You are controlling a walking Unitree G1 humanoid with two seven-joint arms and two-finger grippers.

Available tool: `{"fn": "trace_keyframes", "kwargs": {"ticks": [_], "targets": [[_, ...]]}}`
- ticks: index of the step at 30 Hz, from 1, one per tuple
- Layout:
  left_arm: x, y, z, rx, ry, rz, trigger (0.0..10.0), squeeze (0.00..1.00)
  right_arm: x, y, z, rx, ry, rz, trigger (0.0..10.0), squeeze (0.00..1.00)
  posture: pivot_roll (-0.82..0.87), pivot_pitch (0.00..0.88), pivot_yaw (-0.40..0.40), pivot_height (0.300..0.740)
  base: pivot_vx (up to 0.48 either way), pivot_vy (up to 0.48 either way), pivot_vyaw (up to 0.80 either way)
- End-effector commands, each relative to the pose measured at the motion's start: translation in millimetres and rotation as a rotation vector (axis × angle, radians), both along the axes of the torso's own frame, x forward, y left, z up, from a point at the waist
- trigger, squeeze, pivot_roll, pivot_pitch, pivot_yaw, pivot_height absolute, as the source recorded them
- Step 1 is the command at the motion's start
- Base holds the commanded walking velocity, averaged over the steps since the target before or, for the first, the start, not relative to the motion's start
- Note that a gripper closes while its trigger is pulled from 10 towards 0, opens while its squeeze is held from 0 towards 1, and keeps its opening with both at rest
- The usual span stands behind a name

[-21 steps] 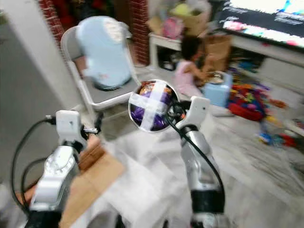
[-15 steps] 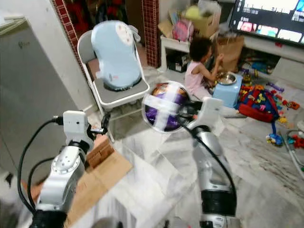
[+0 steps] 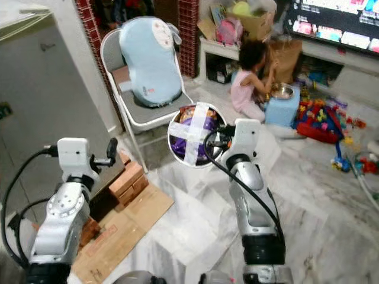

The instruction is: Restocking fridge

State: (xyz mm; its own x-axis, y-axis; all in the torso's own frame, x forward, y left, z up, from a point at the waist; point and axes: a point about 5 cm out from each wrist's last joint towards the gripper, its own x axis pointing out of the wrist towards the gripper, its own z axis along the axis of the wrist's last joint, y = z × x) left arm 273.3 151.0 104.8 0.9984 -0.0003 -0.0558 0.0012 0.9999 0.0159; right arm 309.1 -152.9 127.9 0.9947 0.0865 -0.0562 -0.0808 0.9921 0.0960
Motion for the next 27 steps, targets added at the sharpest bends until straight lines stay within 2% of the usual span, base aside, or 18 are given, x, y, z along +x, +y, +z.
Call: {"fn": "trace_keyframes", "kwargs": {"ticks": [1, 6, 10, 14, 18, 20, 24, 25, 26, 27], "targets": [[-0.2, 2.6, 0.8, 0.007, -0.001, 0.01, 10.0, 0.0, 1.1, -0.9, 9.4, -0.015, -0.051, -0.005, 10.0, 0.0, -0.02, 0.0, 0.027, 0.74, 0.0, 0.48, 0.68], [0.9, 5.5, 0.8, 0.022, -0.001, 0.03, 10.0, 0.0, 1.0, -0.2, 9.9, -0.005, -0.053, -0.008, 10.0, 0.0, -0.02, 0.0, 0.028, 0.74, 0.0, 0.48, 0.78], [-0.5, 3.5, -1.3, 0.017, 0.006, 0.021, 10.0, 0.0, 3.0, -4.8, 11.4, -0.051, -0.071, -0.057, 10.0, 0.0, -0.03, 0.0, 0.032, 0.74, 0.0, 0.48, 0.8], [-0.3, 3.0, -1.3, 0.015, 0.008, 0.019, 10.0, 0.0, 5.8, -9.4, 12.1, -0.045, -0.068, -0.086, 10.0, 0.0, -0.03, 0.0, 0.032, 0.74, 0.0, 0.48, 0.69], [1.0, 4.1, -0.6, 0.007, 0.006, 0.023, 10.0, 0.0, 10.4, -15.6, 18.8, -0.069, -0.106, -0.105, 10.0, 0.0, -0.03, 0.0, 0.029, 0.74, 0.0, 0.48, 0.47], [1.4, 5.8, -1.4, 0.007, 0.015, 0.042, 10.0, 0.0, 11.7, -14.6, 20.7, -0.012, -0.094, -0.063, 10.0, 0.0, -0.03, 0.002, 0.028, 0.74, 0.0, 0.48, 0.0], [2.5, 8.4, -0.7, 0.0, 0.003, 0.051, 10.0, 0.0, 12.2, -12.0, 23.5, 0.005, -0.104, -0.041, 10.0, 0.0, -0.03, 0.002, 0.025, 0.74, 0.0, 0.369, 0.0], [2.8, 9.2, -0.7, 0.001, 0.004, 0.054, 10.0, 0.08, 12.1, -11.5, 23.6, 0.013, -0.104, -0.038, 10.0, 0.0, -0.03, 0.003, 0.025, 0.74, 0.0, 0.0, 0.0], [3.6, 10.3, -0.6, -0.007, 0.006, 0.06, 10.0, 1.0, 11.9, -11.0, 23.4, 0.016, -0.105, -0.036, 10.0, 0.0, -0.03, 0.003, 0.025, 0.74, 0.0, 0.0, 0.0], [3.6, 10.3, -0.6, -0.007, 0.006, 0.06, 10.0, 1.0, 11.9, -11.0, 23.4, 0.016, -0.105, -0.036, 10.0, 0.0, -0.03, 0.003, 0.025, 0.74, 0.0, 0.0, 0.0]]}}
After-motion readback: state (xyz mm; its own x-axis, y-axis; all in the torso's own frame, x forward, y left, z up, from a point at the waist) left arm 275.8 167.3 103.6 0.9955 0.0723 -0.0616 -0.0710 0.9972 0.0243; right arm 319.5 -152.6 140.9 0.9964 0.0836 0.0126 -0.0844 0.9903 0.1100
